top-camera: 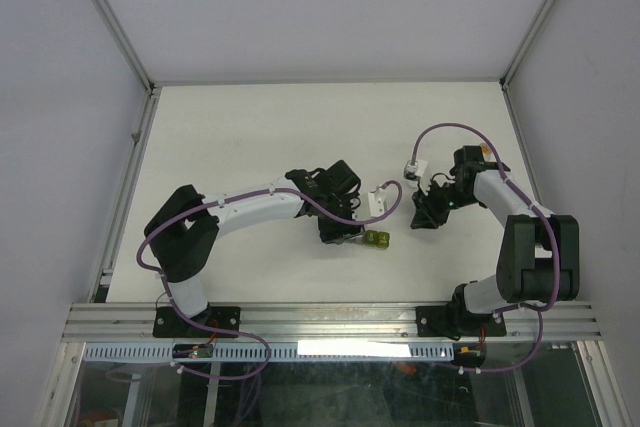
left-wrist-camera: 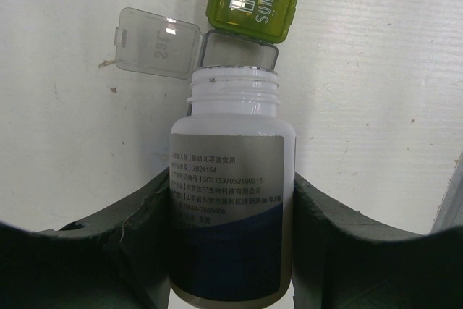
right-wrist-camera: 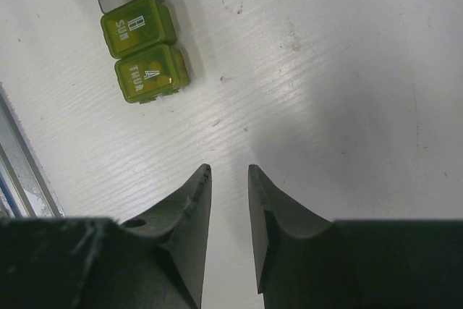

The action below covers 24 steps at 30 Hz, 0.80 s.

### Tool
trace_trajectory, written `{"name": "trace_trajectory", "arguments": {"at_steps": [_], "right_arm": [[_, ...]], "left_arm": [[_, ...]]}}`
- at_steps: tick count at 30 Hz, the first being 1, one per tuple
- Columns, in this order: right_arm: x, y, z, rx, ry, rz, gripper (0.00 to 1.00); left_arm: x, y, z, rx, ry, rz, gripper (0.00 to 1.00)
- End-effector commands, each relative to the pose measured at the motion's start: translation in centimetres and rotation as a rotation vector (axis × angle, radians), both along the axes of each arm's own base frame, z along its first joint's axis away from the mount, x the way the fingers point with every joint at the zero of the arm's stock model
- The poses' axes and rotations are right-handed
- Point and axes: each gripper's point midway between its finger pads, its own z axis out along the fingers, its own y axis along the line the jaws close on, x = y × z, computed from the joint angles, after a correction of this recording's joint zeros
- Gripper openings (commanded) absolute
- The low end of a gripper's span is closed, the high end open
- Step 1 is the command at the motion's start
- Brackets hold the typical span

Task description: Sort the pills into containers

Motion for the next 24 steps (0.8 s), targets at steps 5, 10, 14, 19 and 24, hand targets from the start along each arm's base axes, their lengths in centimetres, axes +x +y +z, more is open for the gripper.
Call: {"name": "trace_trajectory", "arguments": {"at_steps": [5,10,14,19,24], "right_arm": [[1.2,0.3,1.4,0.034,-0.04,0.001,0.3],[1.2,0.3,1.3,0.032,-0.037,0.001,0.3],[1.1,0.3,1.4,0.031,-0.038,0.002,0.3],[1.1,0.3,1.4,0.03,-0.039,0.002,0.3],[1.1,0.2,1.4,0.029,-0.039,0.002,0.3]], "left_arm": [[0.5,-1.1,1.3,-0.01,-0.043,-0.038,0.0],[0.1,-1.3,1.5,-0.018,-0.035,-0.051,0.0],[-0.1,-1.4,1.2,-0.014,-0.017,-0.054,0.0],[-0.4,-1.7,1.8,-0.01,-0.01,-0.046,0.0],[-0.4,-1.5,1.1,0.003,-0.003,-0.049,0.0]]}}
